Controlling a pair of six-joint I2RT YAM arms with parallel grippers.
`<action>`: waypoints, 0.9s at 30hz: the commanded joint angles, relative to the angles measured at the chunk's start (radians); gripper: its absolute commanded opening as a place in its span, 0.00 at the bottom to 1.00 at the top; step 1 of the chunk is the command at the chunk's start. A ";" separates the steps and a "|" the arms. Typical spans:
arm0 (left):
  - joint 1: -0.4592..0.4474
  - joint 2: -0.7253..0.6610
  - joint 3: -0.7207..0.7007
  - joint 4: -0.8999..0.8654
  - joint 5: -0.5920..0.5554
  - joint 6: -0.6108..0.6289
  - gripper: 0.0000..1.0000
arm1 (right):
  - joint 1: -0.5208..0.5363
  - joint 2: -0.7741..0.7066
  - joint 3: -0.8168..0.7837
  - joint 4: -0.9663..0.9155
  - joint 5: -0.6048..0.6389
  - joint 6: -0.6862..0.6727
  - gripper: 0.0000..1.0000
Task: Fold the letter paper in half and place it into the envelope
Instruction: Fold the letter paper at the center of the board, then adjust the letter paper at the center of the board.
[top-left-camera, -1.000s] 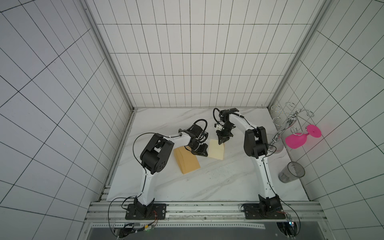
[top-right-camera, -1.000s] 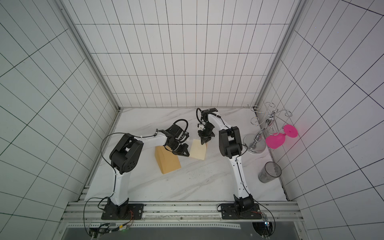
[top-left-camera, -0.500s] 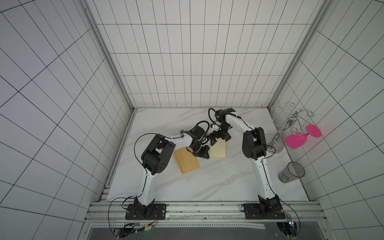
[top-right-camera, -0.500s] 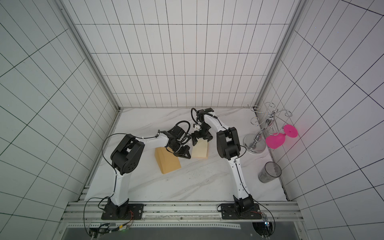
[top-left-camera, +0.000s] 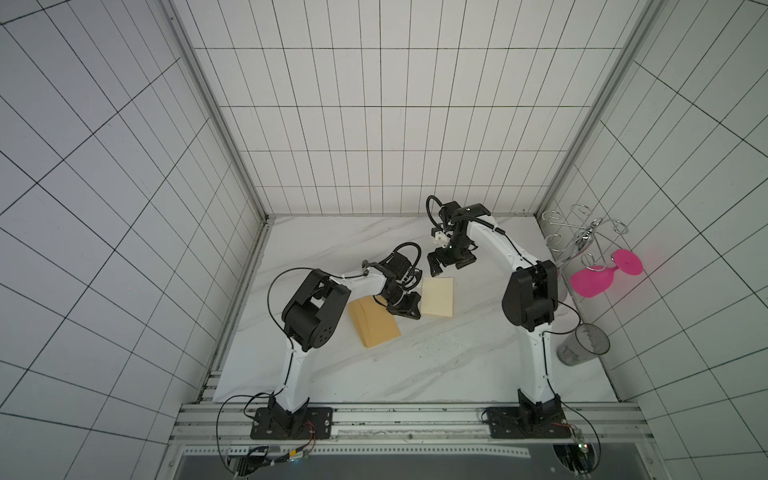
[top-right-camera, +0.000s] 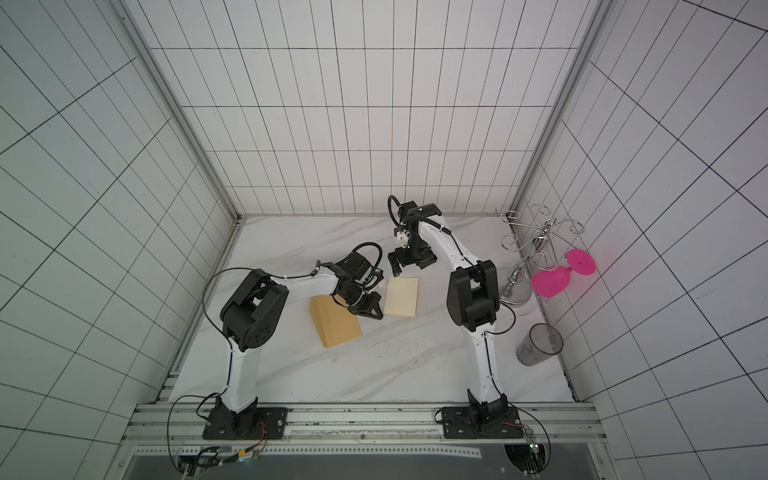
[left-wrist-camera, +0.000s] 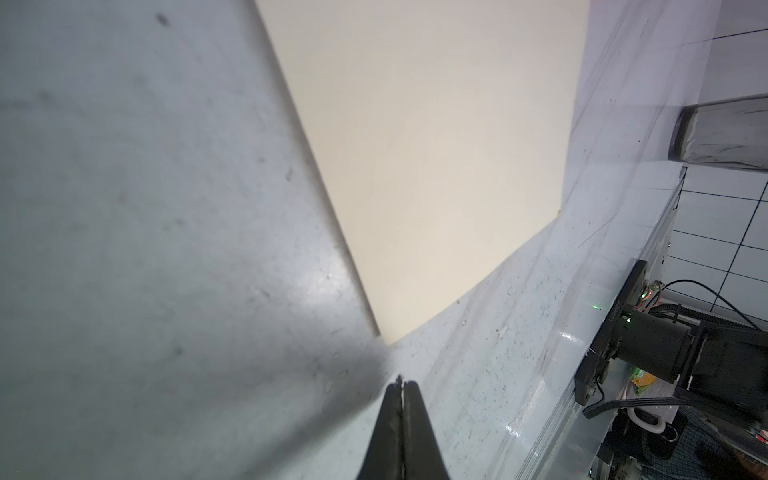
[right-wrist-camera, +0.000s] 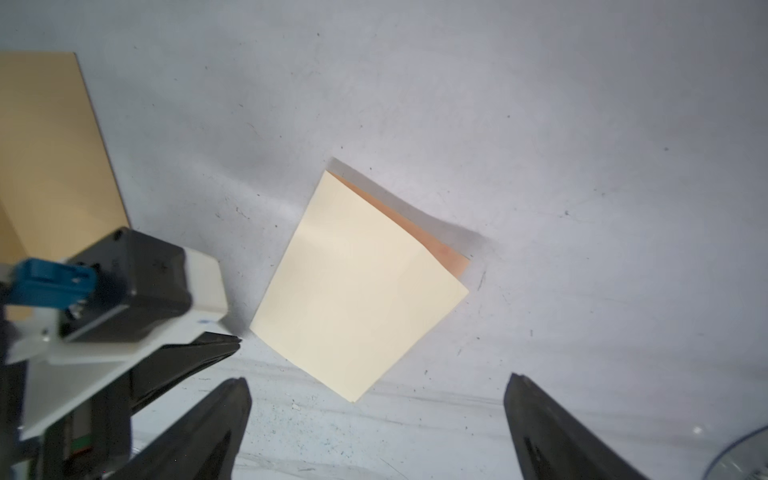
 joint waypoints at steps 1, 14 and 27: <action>0.042 -0.087 -0.010 -0.016 -0.009 0.017 0.00 | -0.006 -0.065 -0.038 -0.006 0.083 0.017 0.90; 0.078 0.114 0.373 -0.038 -0.026 -0.014 0.00 | -0.027 -0.364 -0.540 0.333 -0.114 0.305 0.00; 0.039 0.319 0.505 0.076 -0.041 -0.066 0.00 | -0.028 -0.522 -1.043 0.928 -0.311 0.789 0.00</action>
